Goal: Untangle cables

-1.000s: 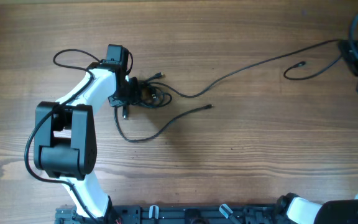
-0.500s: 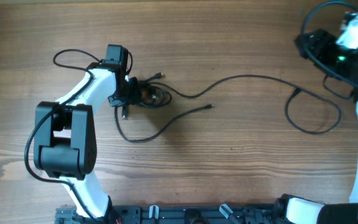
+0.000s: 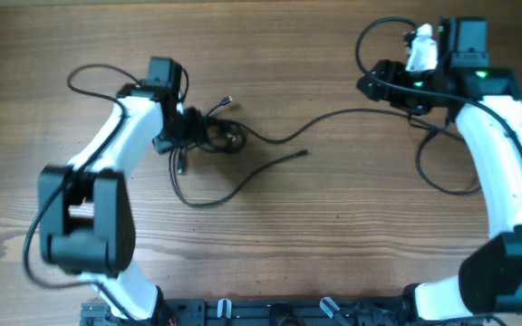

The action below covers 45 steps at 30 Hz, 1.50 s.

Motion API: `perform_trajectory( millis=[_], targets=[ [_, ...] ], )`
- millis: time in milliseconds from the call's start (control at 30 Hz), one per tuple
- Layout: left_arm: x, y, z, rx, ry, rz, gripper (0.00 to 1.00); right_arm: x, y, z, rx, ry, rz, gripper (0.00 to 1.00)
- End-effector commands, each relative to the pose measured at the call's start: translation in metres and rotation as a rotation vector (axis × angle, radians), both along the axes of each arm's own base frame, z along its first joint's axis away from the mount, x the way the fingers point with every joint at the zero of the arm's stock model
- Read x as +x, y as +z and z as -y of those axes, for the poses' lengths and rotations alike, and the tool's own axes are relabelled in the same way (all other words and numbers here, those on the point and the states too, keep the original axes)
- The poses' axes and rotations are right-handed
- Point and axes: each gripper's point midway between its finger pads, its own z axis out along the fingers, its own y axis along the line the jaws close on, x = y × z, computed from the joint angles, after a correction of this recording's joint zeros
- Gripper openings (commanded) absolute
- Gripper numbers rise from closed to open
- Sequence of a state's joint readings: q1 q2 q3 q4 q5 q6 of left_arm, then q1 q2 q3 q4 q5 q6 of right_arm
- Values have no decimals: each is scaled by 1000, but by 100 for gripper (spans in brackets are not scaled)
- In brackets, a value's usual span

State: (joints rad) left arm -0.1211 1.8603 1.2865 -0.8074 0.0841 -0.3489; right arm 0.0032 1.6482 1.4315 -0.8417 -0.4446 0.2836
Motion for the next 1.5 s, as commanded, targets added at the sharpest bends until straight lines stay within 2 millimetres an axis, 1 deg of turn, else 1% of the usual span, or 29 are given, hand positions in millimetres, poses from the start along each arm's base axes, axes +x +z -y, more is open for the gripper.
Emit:
perform_trajectory(
  millis=[0, 67, 100, 200, 300, 367, 533, 600, 733, 800, 867, 967, 1200, 1400, 1467],
  targets=[
    [18, 73, 8, -69, -7, 181, 79, 8, -21, -15, 2, -30, -64, 70],
    [14, 86, 11, -91, -14, 204, 81, 11, -31, -22, -2, -48, -91, 70],
    [11, 94, 12, -104, -18, 213, 83, 13, -40, -26, -9, -64, -112, 69],
    [3, 104, 11, -105, -18, 217, 88, 19, -60, -36, -24, -91, -147, 69],
    [-2, 106, 11, -104, -18, 206, 91, 25, -79, -44, -40, -113, -172, 66],
    [-3, 105, 11, -103, -18, 200, 93, 29, -89, -47, -59, -112, -172, 62],
    [-4, 104, 11, -103, -19, 198, 94, 39, -115, -40, -205, -145, -148, 53],
    [-3, 104, 12, -104, -19, 199, 95, 40, -125, -41, -270, -134, -141, 52],
    [-3, 104, 12, -104, -19, 200, 95, 36, -140, -53, -349, -68, -132, 52],
    [-3, 104, 12, -104, -19, 201, 95, 32, -153, -61, -386, -36, -147, 52],
    [-3, 104, 12, -104, -19, 200, 95, 29, -161, -65, -393, -22, -162, 52],
    [-3, 104, 12, -104, -19, 200, 96, 26, -173, -65, -402, -16, -188, 52],
    [-3, 104, 12, -103, -19, 201, 96, 25, -182, -65, -407, -12, -199, 51],
    [-3, 104, 12, -104, -20, 201, 96, 19, -194, -63, -450, 50, -217, 43],
    [-3, 104, 12, -104, -20, 200, 97, 16, -201, -58, -486, 64, -225, 41]
  ],
)
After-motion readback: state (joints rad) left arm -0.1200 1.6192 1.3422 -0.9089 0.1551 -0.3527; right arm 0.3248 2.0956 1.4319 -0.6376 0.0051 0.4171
